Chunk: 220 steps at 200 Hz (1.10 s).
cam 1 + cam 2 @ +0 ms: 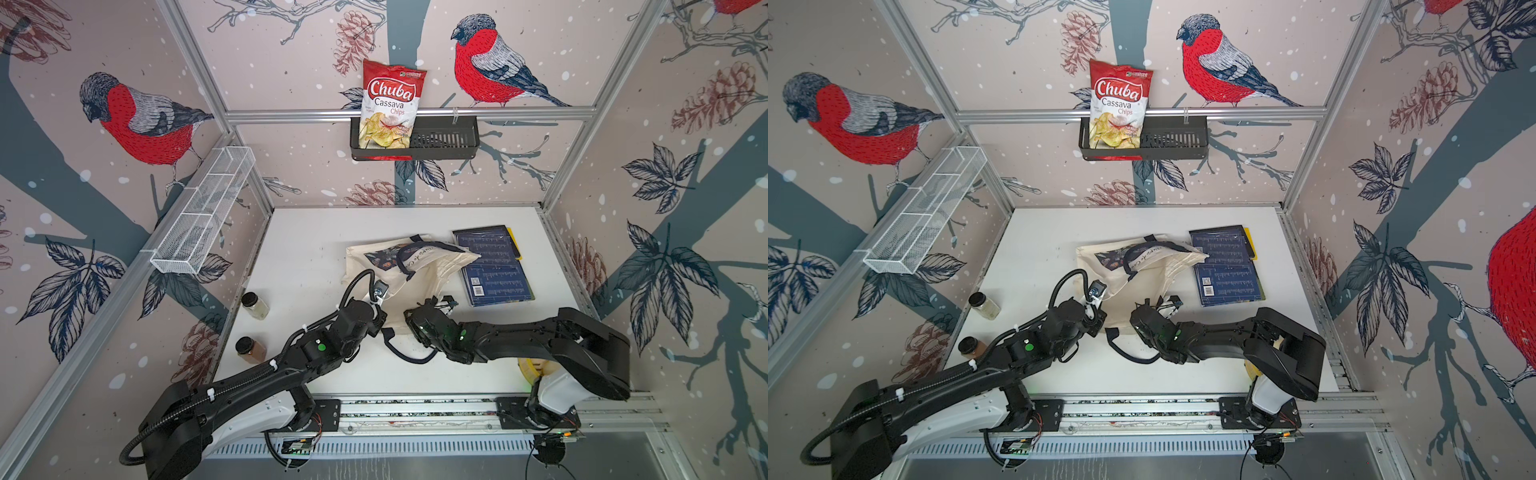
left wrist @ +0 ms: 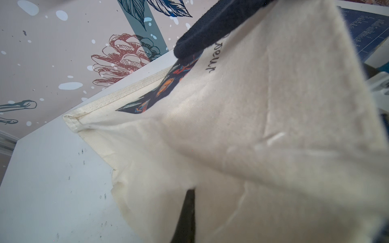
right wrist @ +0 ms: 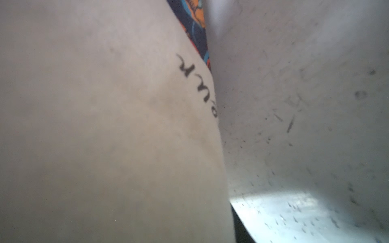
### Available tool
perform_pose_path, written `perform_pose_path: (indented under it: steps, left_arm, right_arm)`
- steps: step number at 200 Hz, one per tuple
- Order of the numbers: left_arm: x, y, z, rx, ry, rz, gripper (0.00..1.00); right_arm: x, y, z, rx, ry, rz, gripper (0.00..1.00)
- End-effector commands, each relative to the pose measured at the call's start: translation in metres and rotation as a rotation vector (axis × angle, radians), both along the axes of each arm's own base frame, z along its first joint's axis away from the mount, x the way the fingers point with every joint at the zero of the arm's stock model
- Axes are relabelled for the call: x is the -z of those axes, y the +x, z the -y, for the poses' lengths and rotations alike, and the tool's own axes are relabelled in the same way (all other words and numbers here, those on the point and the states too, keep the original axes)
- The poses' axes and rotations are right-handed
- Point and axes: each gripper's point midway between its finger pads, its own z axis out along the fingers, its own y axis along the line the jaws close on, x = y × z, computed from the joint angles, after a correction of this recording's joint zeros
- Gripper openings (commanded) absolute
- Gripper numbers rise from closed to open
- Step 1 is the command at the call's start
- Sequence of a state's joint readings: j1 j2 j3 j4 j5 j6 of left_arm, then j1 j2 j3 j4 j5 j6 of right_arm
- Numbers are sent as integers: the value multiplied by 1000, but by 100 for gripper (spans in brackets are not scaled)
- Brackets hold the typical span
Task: Take out the books from the canvas bag
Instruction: Adjust the canvas bag at the center of the board.
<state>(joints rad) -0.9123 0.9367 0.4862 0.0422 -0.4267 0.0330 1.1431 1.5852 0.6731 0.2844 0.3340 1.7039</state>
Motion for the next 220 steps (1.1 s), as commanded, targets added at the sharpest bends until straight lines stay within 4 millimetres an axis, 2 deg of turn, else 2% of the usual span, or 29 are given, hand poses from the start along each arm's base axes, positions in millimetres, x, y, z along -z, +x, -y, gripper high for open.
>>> perform_pose_path:
  steps: [1,39,65,107,121,149,169,220]
  left_arm:
    - [-7,1,2,-3,-33,14,0]
    - [-6,2,3,-2,-31,14,0]
    - [-6,2,2,-2,-30,11,0]
    - [-7,2,2,-6,-35,14,0]
    - [-6,2,3,-2,-33,11,0]
    - [-5,1,3,4,-36,7,0]
    - [-6,0,3,3,-40,11,0]
    - [-9,-1,6,19,-54,14,0]
  right_arm:
    - [-9,1,-2,22,26,25,41]
    - [-9,-6,-1,55,30,50,48]
    - [-3,-7,-11,48,68,37,47]
    - [-6,-1,2,107,46,73,27]
    - [-6,5,6,123,40,86,23]
    - [-2,11,8,104,73,78,10]
    - [-7,13,11,108,61,103,0]
    - [-20,16,17,117,39,149,0]
